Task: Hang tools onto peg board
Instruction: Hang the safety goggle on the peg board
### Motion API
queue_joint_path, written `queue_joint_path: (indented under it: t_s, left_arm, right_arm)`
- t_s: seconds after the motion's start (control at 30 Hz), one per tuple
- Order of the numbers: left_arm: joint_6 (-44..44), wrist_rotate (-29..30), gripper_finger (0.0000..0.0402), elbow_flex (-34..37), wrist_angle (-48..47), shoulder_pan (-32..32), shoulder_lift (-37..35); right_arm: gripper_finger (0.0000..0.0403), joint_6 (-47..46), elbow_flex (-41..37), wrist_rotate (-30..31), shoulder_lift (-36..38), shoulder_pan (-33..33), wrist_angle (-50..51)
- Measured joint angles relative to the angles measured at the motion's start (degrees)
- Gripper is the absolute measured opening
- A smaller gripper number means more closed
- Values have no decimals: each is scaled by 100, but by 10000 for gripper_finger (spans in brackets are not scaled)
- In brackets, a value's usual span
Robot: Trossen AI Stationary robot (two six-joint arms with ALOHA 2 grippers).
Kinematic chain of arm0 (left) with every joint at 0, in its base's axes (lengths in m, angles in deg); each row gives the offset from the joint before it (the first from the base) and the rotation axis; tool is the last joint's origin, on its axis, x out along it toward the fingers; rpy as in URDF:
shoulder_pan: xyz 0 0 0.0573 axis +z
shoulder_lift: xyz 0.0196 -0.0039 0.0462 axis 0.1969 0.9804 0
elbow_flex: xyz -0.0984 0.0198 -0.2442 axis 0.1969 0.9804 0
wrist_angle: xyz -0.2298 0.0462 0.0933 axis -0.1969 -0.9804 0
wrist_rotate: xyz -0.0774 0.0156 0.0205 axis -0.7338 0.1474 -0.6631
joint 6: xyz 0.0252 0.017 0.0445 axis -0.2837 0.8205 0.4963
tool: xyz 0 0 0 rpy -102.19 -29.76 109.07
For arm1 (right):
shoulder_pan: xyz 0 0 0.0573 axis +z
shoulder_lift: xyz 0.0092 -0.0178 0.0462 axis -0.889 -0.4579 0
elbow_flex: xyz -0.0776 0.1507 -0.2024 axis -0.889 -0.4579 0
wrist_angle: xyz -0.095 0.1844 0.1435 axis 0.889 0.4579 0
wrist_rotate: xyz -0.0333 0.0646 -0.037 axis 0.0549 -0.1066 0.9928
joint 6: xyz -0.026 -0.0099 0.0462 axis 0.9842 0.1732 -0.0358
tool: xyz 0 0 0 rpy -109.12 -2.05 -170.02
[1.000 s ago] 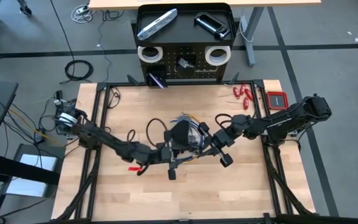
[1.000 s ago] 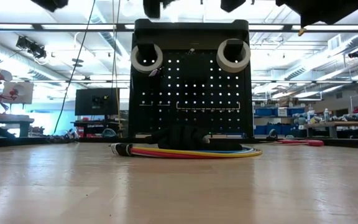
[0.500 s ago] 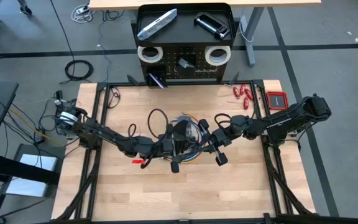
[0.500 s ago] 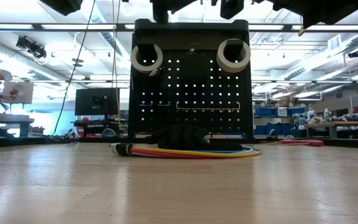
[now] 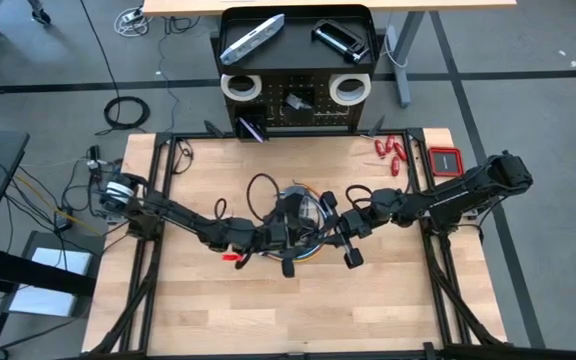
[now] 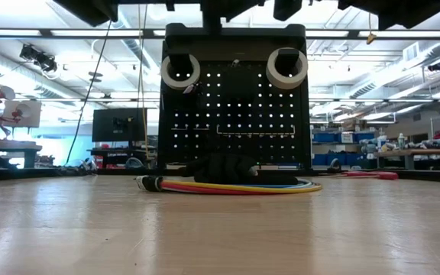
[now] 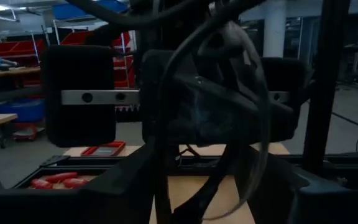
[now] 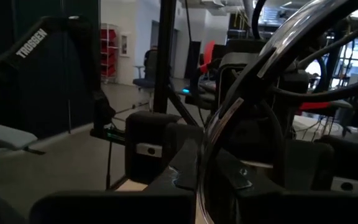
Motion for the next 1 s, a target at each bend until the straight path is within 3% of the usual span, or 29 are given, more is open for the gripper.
queue_joint_path:
  t_s: [0.17,0.43,0.57,0.8,1.0]
  left_arm:
    - [47,113,196,-24,-4,-8,35]
    - [201,672,114,-12,-492,-211,-100]
    - [5,1064,100,-12,-998,-262,-223]
    - [-645,2187,96,-21,-2065,-294,-348]
    - [-1806,2279,95,-117,-3792,229,-311]
  right_arm:
    - [33,-94,2,10,0,-4,80]
    - [48,-120,9,367,-4,-4,365]
    - [59,-226,11,668,35,-7,646]
    - [131,-708,-11,1187,706,79,2415]
    - [179,-1366,-11,1861,1765,341,4347]
